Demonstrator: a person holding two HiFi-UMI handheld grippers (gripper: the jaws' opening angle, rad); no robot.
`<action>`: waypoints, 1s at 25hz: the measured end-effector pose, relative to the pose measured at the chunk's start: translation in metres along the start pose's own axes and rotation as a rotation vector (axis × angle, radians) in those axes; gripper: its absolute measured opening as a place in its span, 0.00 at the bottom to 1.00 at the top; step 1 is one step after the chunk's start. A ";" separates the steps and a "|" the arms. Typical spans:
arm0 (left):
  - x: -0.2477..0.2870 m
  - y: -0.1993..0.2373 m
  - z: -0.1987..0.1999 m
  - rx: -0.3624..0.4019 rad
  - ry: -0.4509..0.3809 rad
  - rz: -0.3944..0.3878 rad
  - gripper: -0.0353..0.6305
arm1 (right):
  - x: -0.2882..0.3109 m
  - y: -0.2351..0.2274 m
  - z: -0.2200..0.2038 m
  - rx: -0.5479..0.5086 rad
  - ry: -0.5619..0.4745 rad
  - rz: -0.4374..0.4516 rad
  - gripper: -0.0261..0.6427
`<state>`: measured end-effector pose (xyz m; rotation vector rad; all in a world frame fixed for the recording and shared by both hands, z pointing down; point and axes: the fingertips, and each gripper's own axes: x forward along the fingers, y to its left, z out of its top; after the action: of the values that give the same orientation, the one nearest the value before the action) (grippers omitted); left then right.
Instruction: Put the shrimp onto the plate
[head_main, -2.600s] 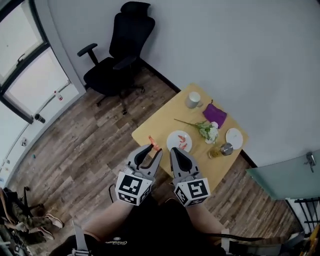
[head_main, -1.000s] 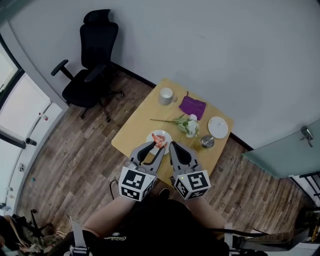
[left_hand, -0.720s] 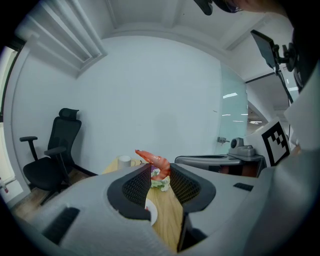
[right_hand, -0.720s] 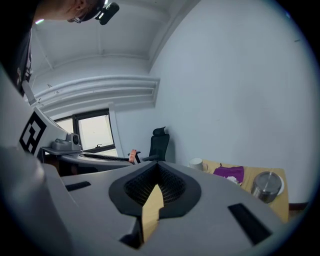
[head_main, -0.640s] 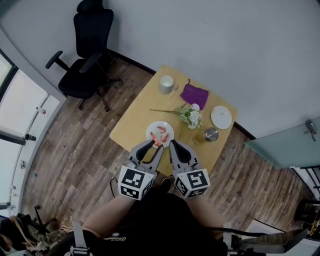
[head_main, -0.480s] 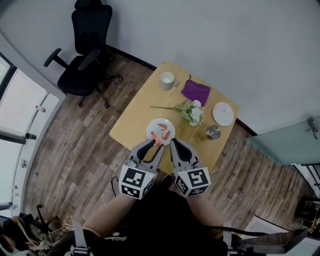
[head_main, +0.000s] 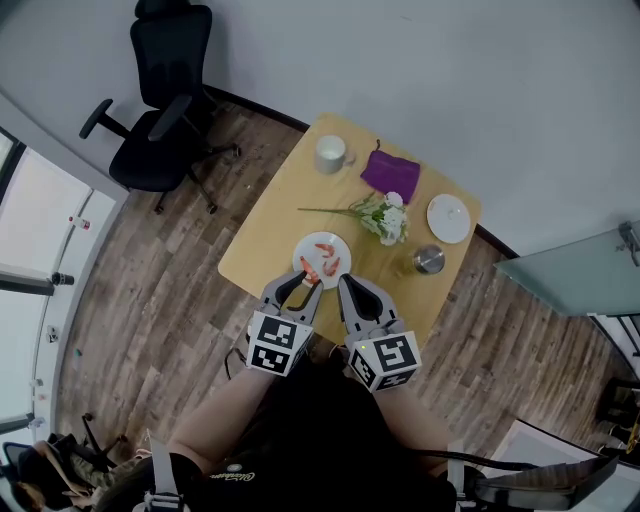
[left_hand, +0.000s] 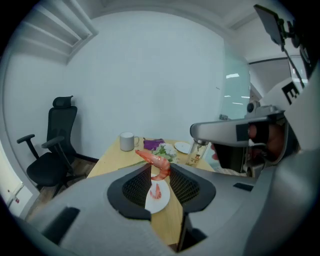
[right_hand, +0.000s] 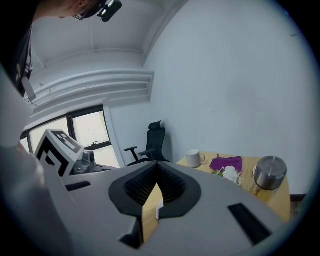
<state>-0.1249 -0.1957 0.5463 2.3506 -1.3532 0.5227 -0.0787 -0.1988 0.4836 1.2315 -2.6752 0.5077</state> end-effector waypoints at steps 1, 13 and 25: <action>0.006 0.001 -0.004 0.005 0.019 -0.008 0.23 | 0.000 -0.001 -0.001 0.002 0.003 -0.003 0.04; 0.072 0.031 -0.066 0.100 0.326 -0.042 0.23 | -0.003 -0.022 -0.006 0.040 0.010 -0.049 0.04; 0.102 0.033 -0.105 0.151 0.526 -0.136 0.23 | -0.004 -0.030 -0.007 0.059 0.006 -0.074 0.04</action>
<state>-0.1195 -0.2336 0.6915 2.1734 -0.9310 1.1366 -0.0529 -0.2115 0.4961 1.3370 -2.6154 0.5827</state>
